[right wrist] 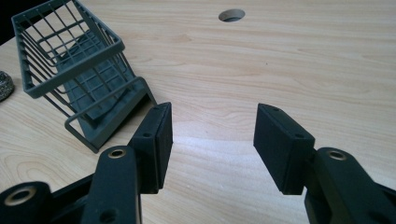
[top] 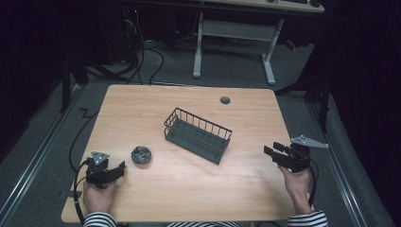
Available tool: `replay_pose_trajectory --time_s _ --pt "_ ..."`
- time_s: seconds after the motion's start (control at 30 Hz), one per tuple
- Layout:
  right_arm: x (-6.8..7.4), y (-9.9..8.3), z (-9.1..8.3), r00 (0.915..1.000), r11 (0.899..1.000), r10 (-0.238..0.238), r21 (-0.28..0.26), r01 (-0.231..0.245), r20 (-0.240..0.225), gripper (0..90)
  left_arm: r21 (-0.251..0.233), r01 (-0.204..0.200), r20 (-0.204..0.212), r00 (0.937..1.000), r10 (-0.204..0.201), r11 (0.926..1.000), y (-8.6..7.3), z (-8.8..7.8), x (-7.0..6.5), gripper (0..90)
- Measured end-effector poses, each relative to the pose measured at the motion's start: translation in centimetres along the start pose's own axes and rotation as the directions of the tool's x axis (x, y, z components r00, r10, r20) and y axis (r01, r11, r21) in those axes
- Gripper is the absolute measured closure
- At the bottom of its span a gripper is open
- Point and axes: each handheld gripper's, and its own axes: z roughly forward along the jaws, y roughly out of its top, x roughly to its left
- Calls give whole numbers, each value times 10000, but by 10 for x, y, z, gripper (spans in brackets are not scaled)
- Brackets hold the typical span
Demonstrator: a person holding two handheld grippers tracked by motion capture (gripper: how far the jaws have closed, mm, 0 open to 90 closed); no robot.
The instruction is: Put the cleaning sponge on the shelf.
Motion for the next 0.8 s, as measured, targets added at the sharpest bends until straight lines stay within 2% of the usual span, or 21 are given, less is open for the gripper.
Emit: replay_pose_trajectory --time_s 0.33,0.8 --pt "-5 -17 1 9996 9996 269 30 -269 106 473 0 -2 -1 10000 2 10000 0 0 0 285" --pt "-9 -41 18 9982 9980 514 357 -525 313 466 1 -3 4 10000 3 10000 0 0 0 284"
